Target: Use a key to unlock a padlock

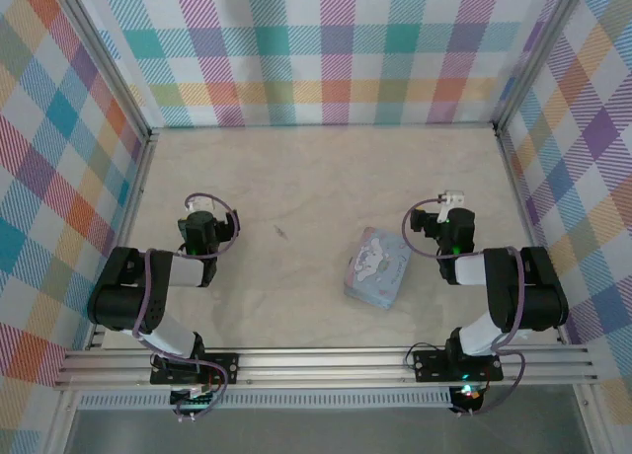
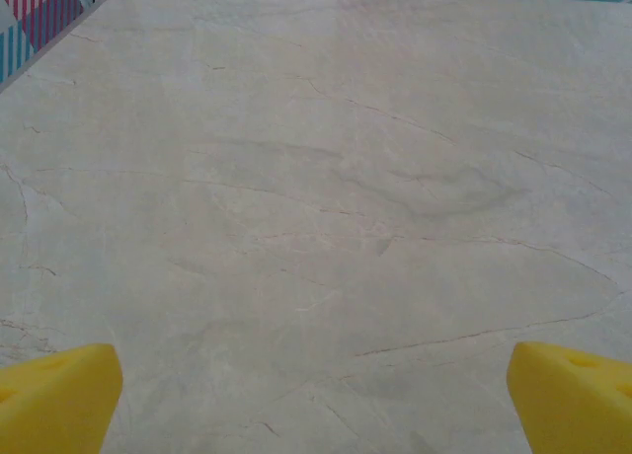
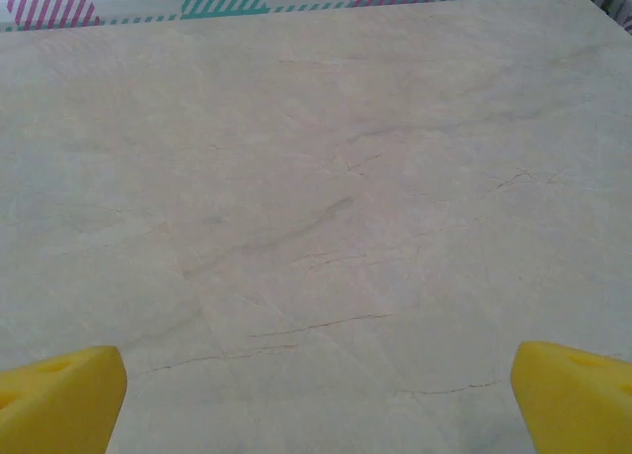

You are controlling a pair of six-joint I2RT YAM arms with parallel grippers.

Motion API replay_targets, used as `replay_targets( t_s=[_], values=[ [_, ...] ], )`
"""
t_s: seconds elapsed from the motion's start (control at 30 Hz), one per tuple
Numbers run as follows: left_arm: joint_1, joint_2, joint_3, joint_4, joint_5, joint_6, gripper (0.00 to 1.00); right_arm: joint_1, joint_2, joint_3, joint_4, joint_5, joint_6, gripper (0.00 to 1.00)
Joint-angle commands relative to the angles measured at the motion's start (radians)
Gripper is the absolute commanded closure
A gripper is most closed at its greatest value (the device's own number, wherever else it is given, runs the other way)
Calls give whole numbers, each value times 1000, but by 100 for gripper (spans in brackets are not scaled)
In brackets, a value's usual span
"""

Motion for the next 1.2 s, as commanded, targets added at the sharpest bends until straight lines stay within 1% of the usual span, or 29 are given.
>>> replay_targets(
  t_s=[0.0, 0.8, 0.87, 0.97, 1.0, 1.1, 1.17],
  values=[
    [-1, -6, 2, 24, 14, 11, 0, -5, -12, 19, 12, -21, 1, 0],
    [1, -10, 1, 27, 15, 9, 0, -4, -16, 16, 19, -14, 3, 0],
    [1, -49, 26, -50, -22, -6, 0, -5, -62, 25, -41, -17, 2, 0],
    [-5, -134, 117, -271, -97, -28, 0, -5, -177, 80, -278, 12, 33, 0],
    [-4, -163, 144, -337, -120, -38, 0, -6, -211, 95, -332, 7, 46, 0],
    [-5, -246, 200, -460, -128, -82, 0, -5, -308, 108, -434, -19, 120, 0],
    [-2, -293, 243, -559, -124, -142, 0, -5, -374, 119, -521, -40, 185, 0]
  ],
)
